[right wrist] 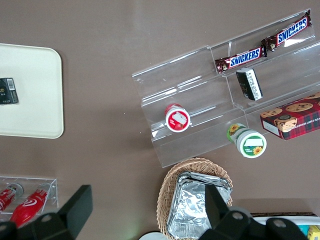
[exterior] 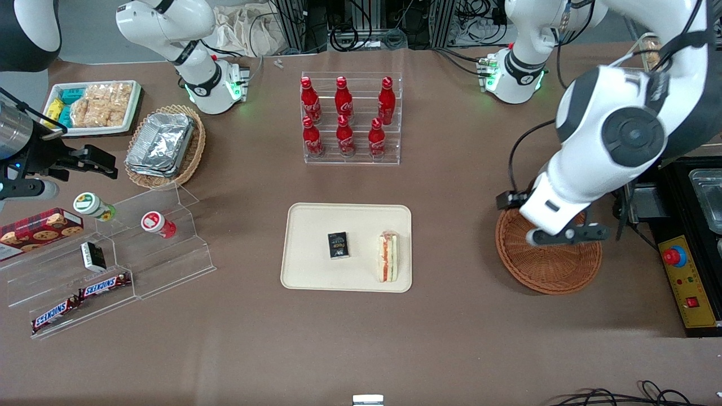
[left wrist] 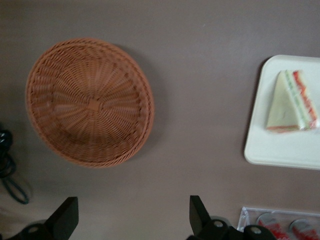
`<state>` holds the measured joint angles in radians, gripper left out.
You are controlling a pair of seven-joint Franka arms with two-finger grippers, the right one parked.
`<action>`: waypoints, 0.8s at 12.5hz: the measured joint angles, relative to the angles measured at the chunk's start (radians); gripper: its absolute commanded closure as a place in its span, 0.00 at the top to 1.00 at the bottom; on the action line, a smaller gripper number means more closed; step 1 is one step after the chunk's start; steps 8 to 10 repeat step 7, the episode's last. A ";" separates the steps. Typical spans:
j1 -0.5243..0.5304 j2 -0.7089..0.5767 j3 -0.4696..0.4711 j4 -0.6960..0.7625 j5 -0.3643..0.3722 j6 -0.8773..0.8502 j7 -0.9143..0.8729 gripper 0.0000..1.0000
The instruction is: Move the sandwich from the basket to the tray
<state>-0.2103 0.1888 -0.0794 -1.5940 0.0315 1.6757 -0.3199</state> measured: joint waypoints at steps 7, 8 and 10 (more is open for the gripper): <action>0.105 -0.181 0.004 -0.147 0.000 0.028 0.180 1.00; 0.105 -0.181 0.004 -0.147 0.000 0.028 0.180 1.00; 0.105 -0.181 0.004 -0.147 0.000 0.028 0.180 1.00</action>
